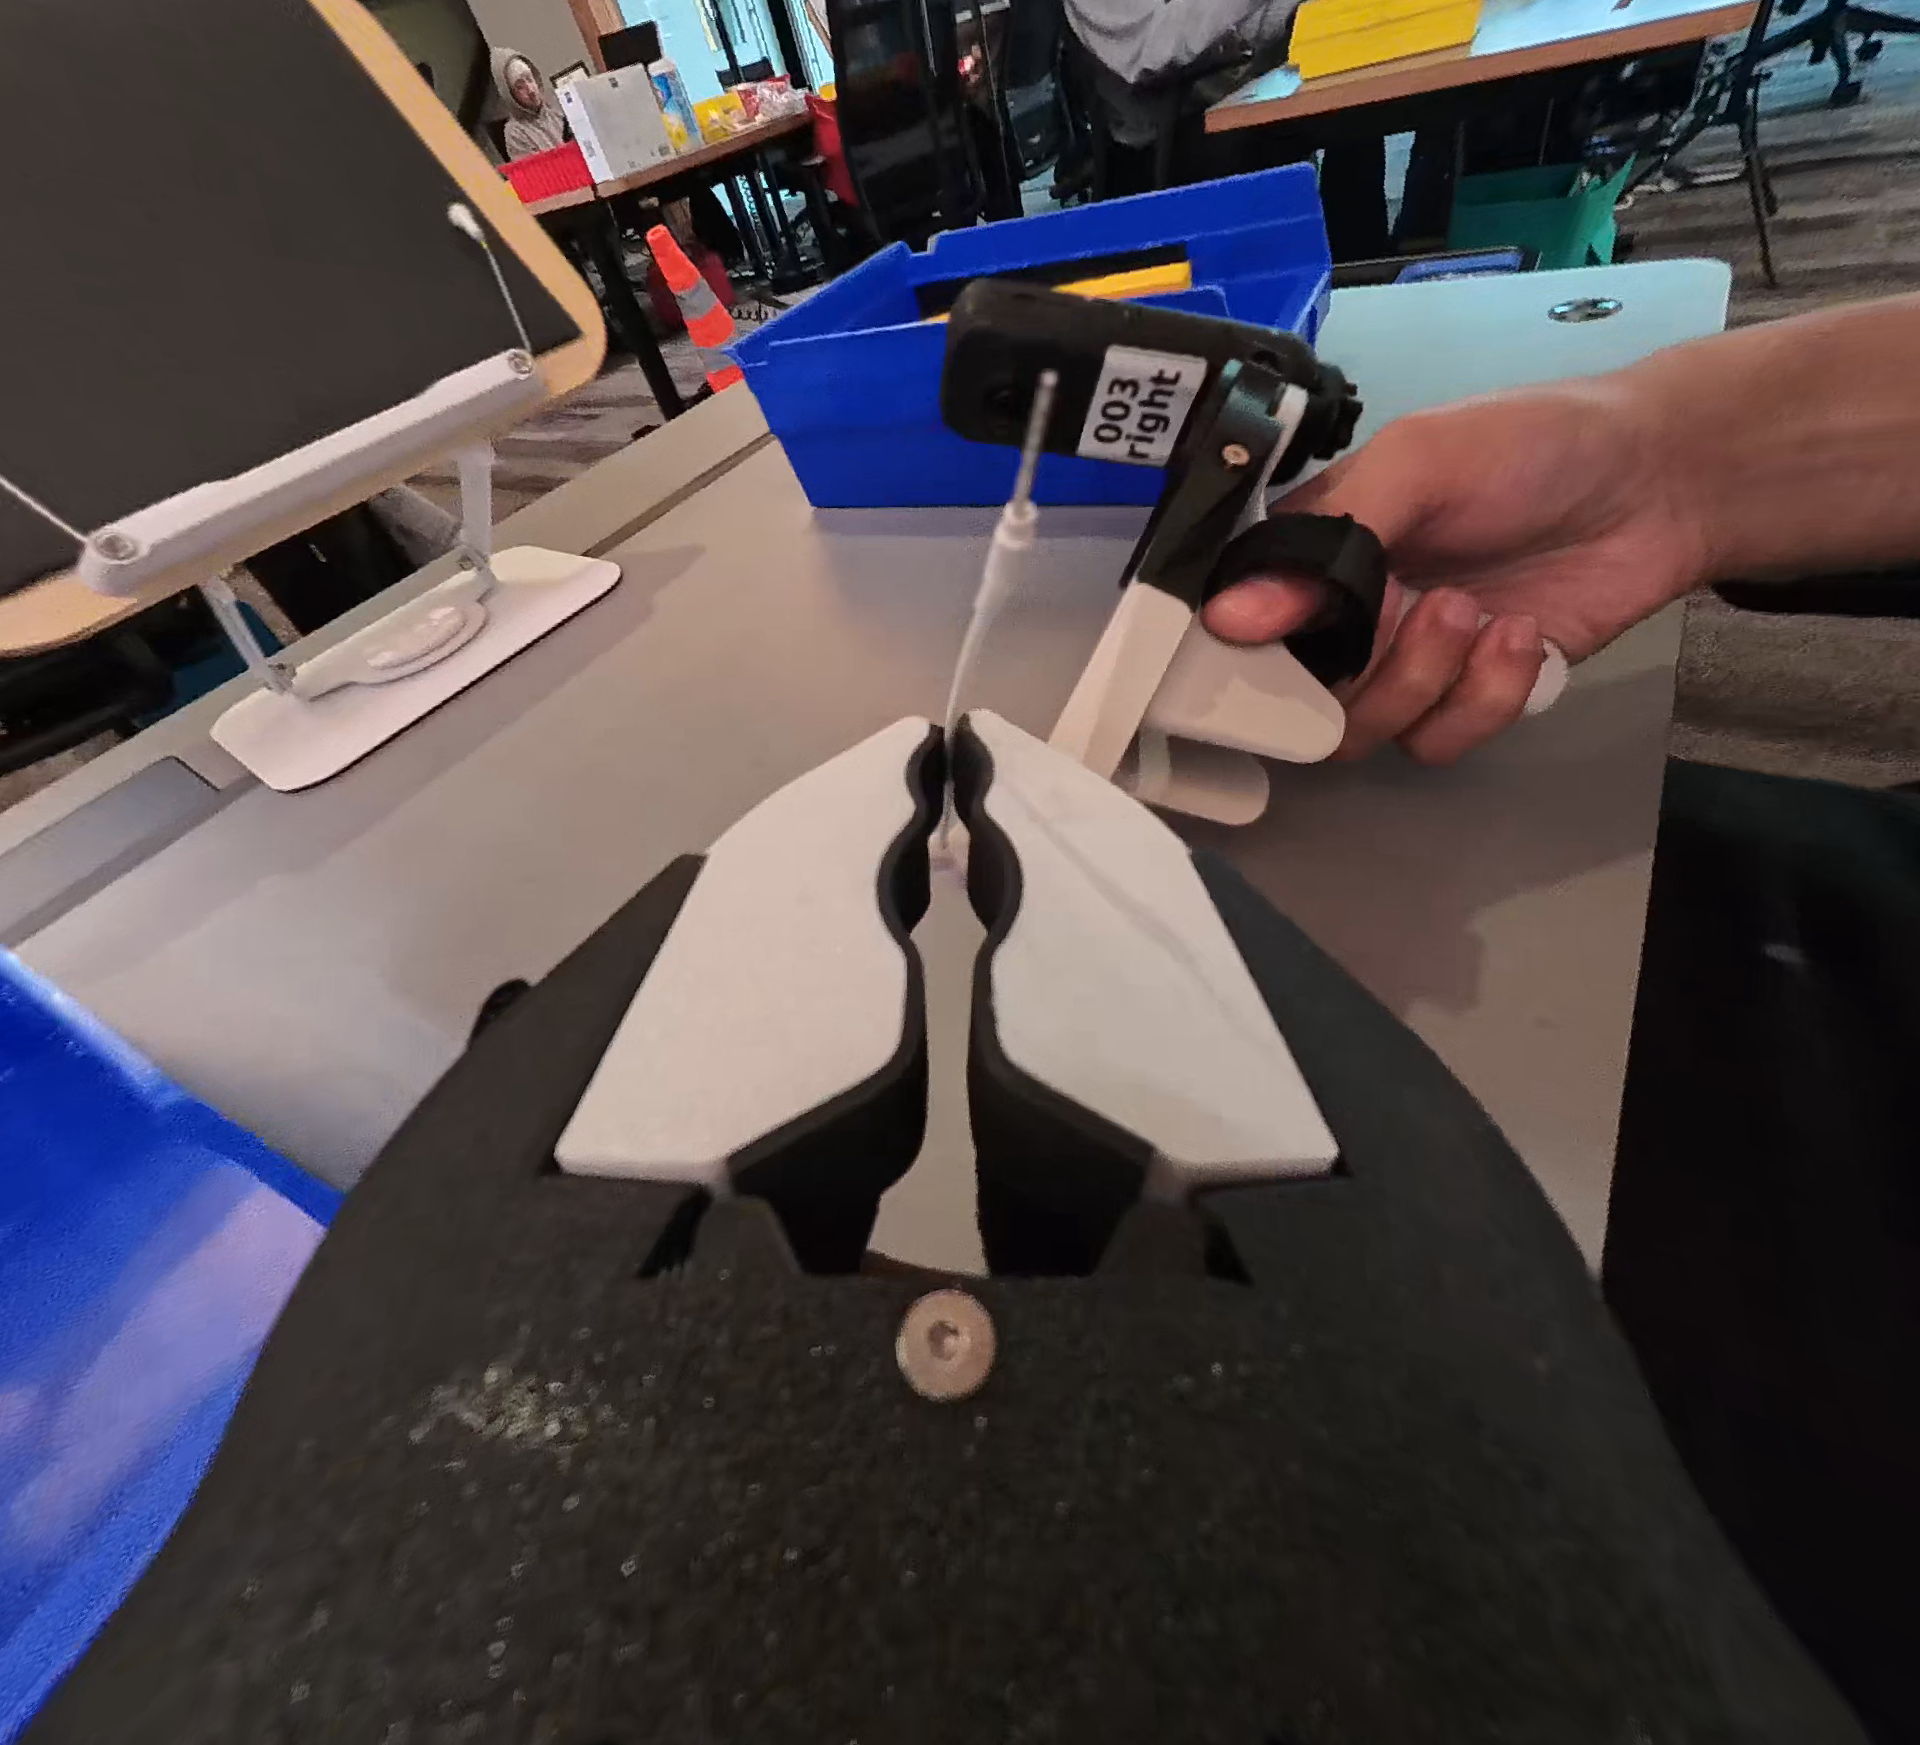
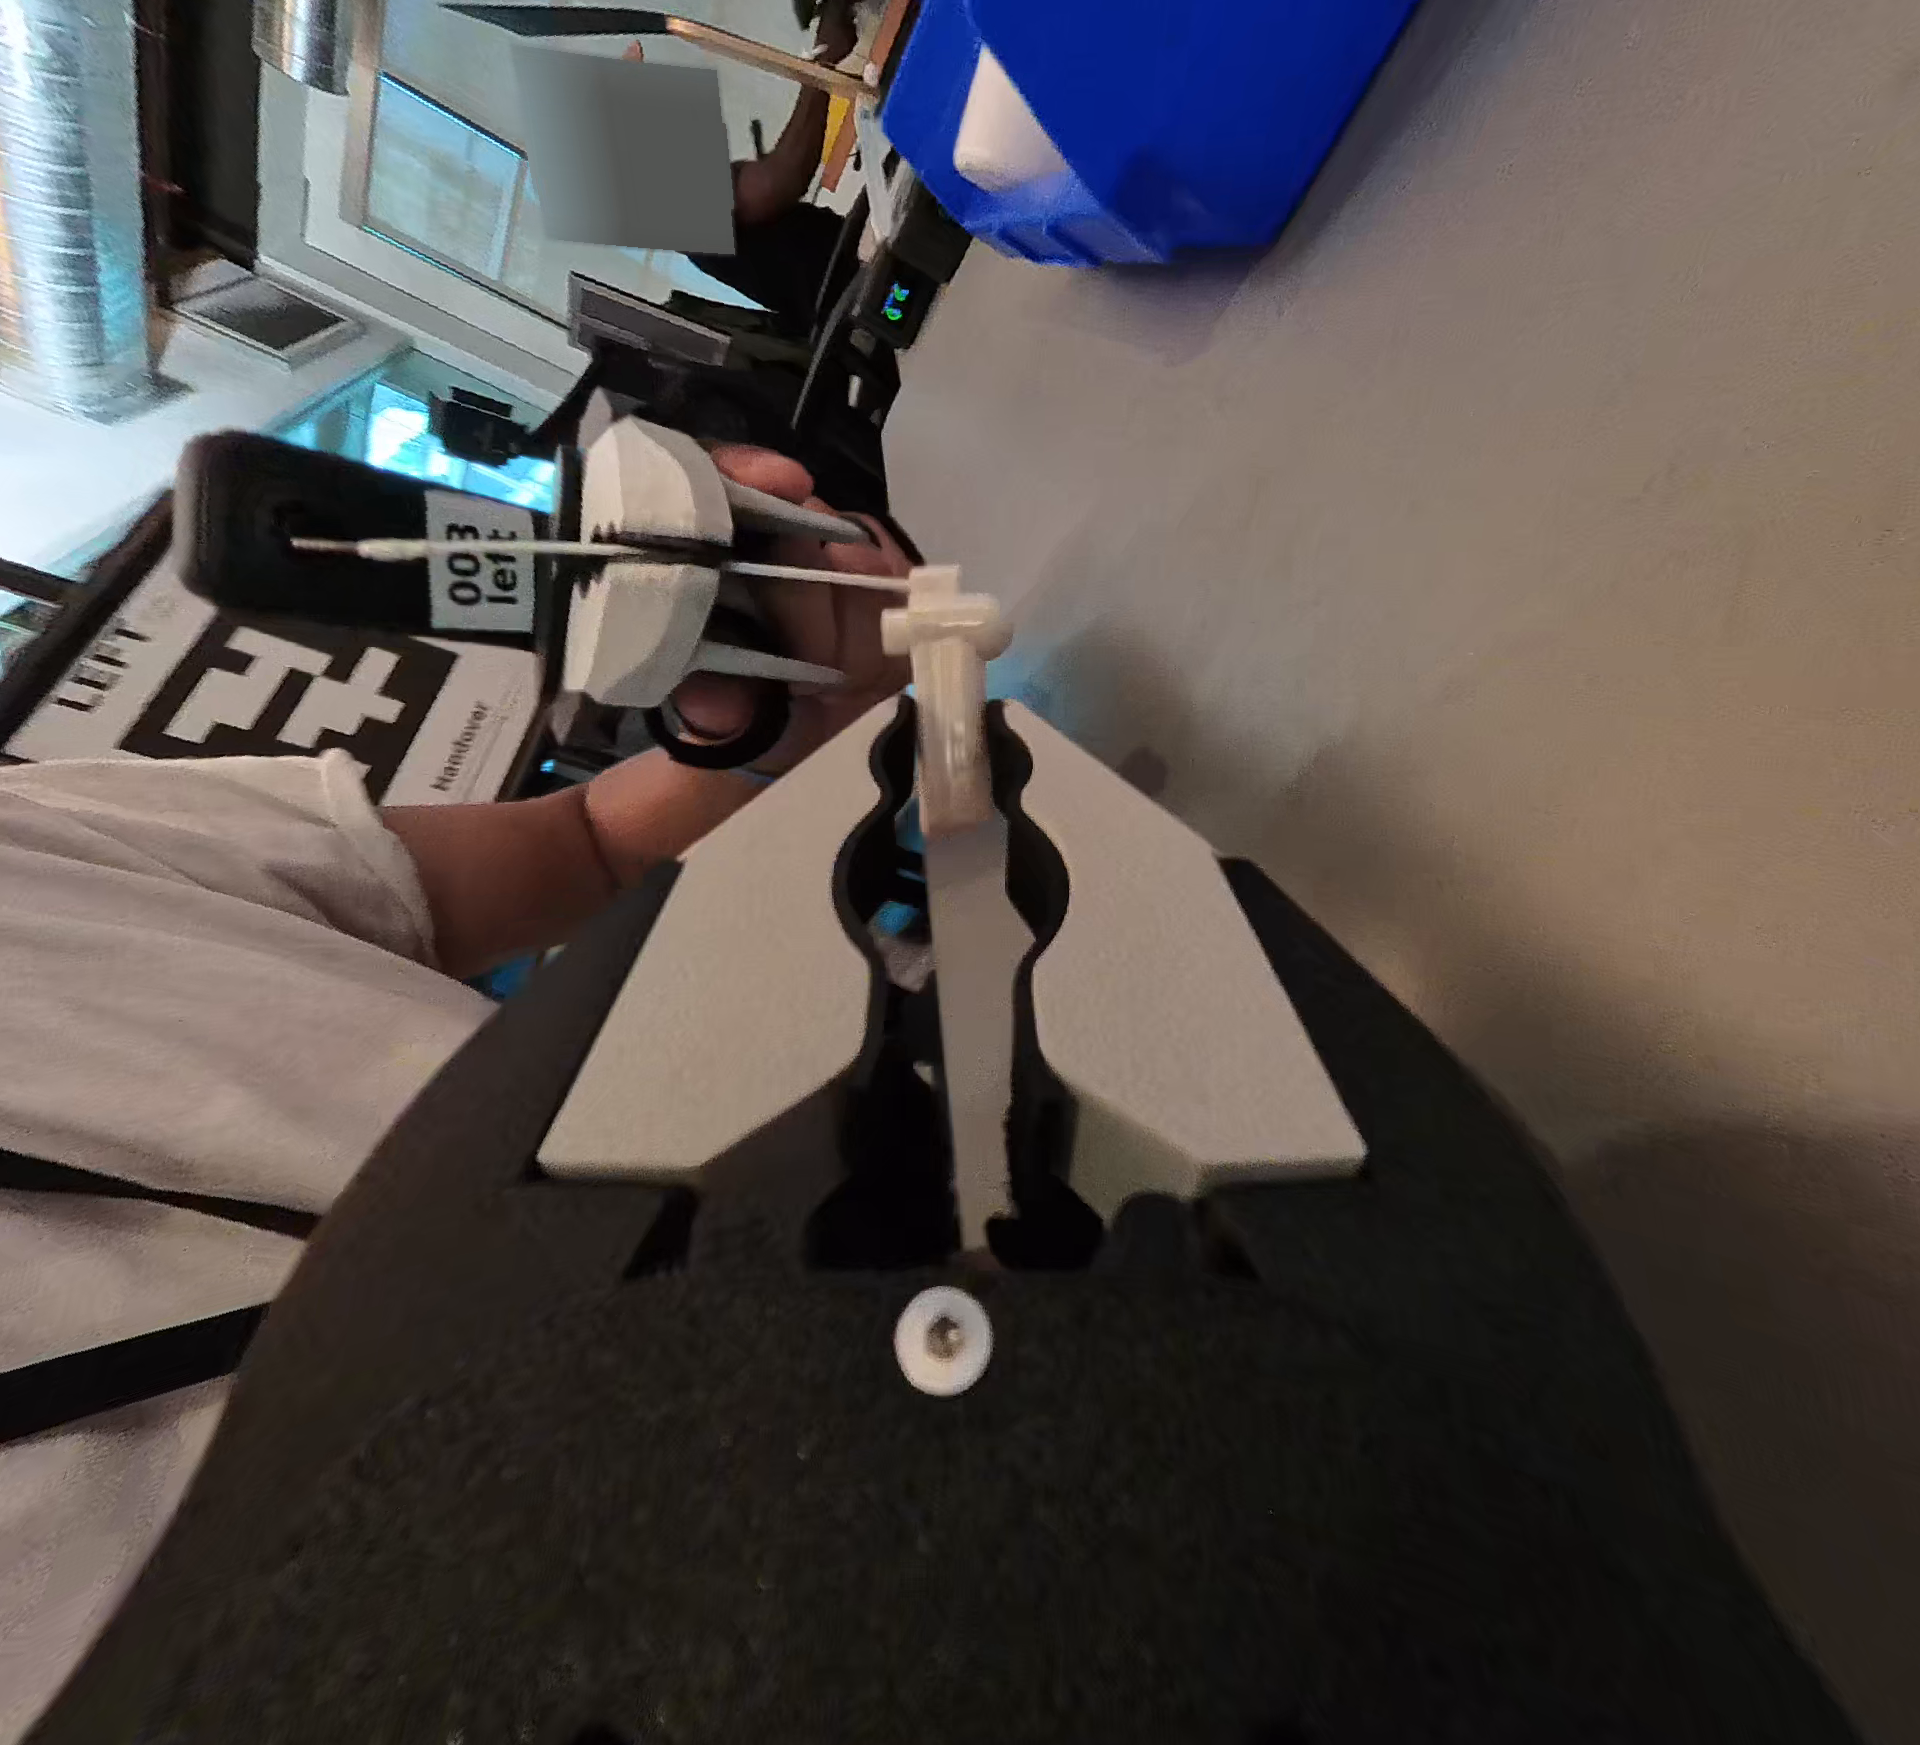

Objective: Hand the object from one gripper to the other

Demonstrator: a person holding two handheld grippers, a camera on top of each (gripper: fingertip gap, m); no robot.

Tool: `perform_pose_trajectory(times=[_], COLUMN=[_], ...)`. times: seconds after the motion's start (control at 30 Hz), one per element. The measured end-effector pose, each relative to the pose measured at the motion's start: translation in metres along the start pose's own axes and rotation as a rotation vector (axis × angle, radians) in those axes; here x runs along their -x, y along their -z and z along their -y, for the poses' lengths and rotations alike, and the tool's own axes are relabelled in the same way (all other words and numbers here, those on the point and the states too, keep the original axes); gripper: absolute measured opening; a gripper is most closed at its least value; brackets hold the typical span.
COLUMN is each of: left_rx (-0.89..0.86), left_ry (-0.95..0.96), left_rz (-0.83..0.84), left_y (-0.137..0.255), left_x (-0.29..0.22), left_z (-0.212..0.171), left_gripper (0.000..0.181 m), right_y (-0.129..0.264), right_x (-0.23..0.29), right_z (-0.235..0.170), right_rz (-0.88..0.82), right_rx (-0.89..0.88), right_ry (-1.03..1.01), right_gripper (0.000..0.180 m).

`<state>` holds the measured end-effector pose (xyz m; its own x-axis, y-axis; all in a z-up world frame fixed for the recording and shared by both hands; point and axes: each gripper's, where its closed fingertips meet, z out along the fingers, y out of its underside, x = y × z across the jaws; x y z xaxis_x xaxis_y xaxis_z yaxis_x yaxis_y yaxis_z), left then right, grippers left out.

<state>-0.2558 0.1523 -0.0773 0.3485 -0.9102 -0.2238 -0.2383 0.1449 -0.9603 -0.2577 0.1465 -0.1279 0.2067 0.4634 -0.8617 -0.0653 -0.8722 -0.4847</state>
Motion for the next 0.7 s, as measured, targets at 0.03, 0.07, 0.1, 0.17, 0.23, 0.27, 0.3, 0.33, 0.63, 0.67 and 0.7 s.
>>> perform_pose_trajectory(times=[0.03, 0.07, 0.1, 0.17, 0.23, 0.27, 0.3, 0.33, 0.63, 0.67, 0.7], left_rx=[-0.009, -0.022, -0.031, -0.039, -0.038, -0.031, -0.021, -0.002, 0.081, 0.073, 0.064], left_ry=[0.026, 0.063, 0.111, 0.212, 0.307, 0.348, 0.380, 0.403, 0.294, 0.281, 0.271], left_rz=[0.000, 0.000, -0.006, -0.009, -0.020, -0.022, -0.016, -0.012, 0.008, -0.005, -0.021], left_y=[0.001, 0.002, 0.003, 0.004, 0.005, 0.004, 0.004, 0.002, -0.010, -0.011, -0.012], left_x=[0.002, 0.005, 0.008, 0.017, 0.023, 0.026, 0.028, 0.030, 0.009, 0.004, 0.000], left_z=[0.001, 0.003, 0.003, 0.002, -0.001, -0.004, -0.007, -0.012, -0.017, -0.014, -0.011], left_gripper=[0.001, 0.001, 0.001, 0.000, 0.000, 0.000, 0.000, 0.000, 0.001, 0.001, 0.000], right_y=[0.002, 0.005, 0.009, 0.018, 0.027, 0.031, 0.032, 0.032, -0.009, -0.010, -0.011], right_x=[-0.001, -0.003, -0.003, -0.002, 0.002, 0.004, 0.007, 0.009, -0.005, -0.010, -0.014], right_z=[0.003, 0.008, 0.013, 0.024, 0.037, 0.042, 0.046, 0.046, 0.018, 0.017, 0.014], right_rz=[-0.023, -0.049, -0.076, -0.142, -0.232, -0.291, -0.351, -0.413, -0.660, -0.676, -0.687], right_rx=[-0.011, -0.025, -0.041, -0.079, -0.124, -0.143, -0.155, -0.146, -0.061, -0.044, -0.018], right_ry=[0.035, 0.078, 0.130, 0.271, 0.465, 0.581, 0.701, 0.806, 0.831, 0.824, 0.831], right_gripper=[0.017, 0.023, 0.029, 0.033, 0.039, 0.043, 0.044, 0.044, 0.052, 0.051, 0.044])
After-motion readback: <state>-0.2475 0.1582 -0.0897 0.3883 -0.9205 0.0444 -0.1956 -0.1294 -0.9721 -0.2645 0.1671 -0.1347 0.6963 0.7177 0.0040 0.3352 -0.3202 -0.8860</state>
